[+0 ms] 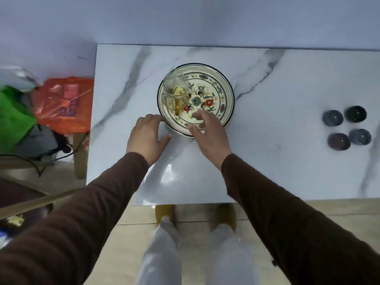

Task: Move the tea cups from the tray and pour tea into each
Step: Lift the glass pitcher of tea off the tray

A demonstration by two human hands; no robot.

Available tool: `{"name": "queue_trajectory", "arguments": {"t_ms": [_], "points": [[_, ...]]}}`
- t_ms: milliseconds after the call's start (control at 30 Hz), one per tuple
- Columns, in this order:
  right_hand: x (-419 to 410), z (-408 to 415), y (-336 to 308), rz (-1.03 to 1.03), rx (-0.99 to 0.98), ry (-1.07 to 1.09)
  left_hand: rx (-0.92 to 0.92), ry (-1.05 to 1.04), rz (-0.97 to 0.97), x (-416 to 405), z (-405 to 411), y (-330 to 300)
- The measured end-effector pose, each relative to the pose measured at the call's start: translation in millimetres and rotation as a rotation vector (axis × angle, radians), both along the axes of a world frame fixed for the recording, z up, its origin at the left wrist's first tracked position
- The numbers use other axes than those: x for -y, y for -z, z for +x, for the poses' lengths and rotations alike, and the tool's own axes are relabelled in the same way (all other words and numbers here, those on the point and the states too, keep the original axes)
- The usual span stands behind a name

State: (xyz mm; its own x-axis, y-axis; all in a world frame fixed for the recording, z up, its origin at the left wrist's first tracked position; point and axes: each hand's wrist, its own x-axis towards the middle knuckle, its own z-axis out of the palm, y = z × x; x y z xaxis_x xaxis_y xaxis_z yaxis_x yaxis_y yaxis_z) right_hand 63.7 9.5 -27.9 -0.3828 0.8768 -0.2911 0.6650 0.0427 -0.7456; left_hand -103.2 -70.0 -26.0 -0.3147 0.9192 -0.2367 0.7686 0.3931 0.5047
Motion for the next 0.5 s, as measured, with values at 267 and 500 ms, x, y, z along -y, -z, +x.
{"name": "queue_trajectory", "arguments": {"t_ms": [267, 500], "points": [[-7, -67, 30, -0.161, -0.185, 0.289, 0.014, 0.022, 0.001, -34, -44, 23], [-18, -91, 51, -0.363, -0.367, 0.431, 0.016, 0.025, 0.0, -51, -53, 39]]}}
